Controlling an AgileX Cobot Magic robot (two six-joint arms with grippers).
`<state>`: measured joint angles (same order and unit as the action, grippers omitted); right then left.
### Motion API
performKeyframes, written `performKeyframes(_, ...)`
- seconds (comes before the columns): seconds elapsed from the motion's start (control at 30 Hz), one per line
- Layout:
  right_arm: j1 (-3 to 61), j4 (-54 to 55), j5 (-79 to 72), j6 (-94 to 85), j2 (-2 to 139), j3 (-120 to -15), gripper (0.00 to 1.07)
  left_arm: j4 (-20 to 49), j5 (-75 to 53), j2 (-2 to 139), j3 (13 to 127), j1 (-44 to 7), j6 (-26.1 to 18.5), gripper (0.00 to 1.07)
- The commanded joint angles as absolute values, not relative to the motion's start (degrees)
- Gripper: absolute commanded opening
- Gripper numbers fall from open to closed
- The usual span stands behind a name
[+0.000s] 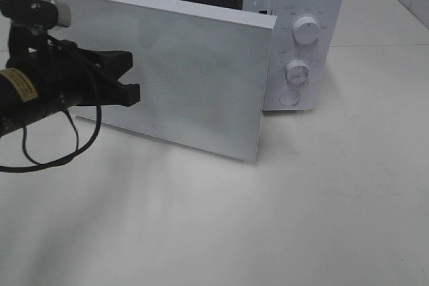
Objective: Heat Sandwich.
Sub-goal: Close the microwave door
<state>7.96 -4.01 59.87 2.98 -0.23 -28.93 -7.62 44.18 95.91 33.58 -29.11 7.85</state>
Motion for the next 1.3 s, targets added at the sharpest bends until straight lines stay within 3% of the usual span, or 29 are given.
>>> performKeyframes(0.03, 7.7, -3.8, 59.6, 2.8, -1.7, -28.9, 0.76, -6.4, 44.6, 97.6, 36.6, -31.5, 7.8, 0.0)
performKeyframes(0.6, 7.7, -3.8, 59.6, 2.8, -1.7, -28.9, 0.76, -4.0, 38.1, 108.6, 55.1, -39.6, 7.8, 0.0)
performKeyframes(1.3, 7.7, -3.8, 59.6, 2.8, -1.7, -28.9, 0.76, -2.3, 30.3, 116.9, 71.0, -39.8, 7.9, 0.0)
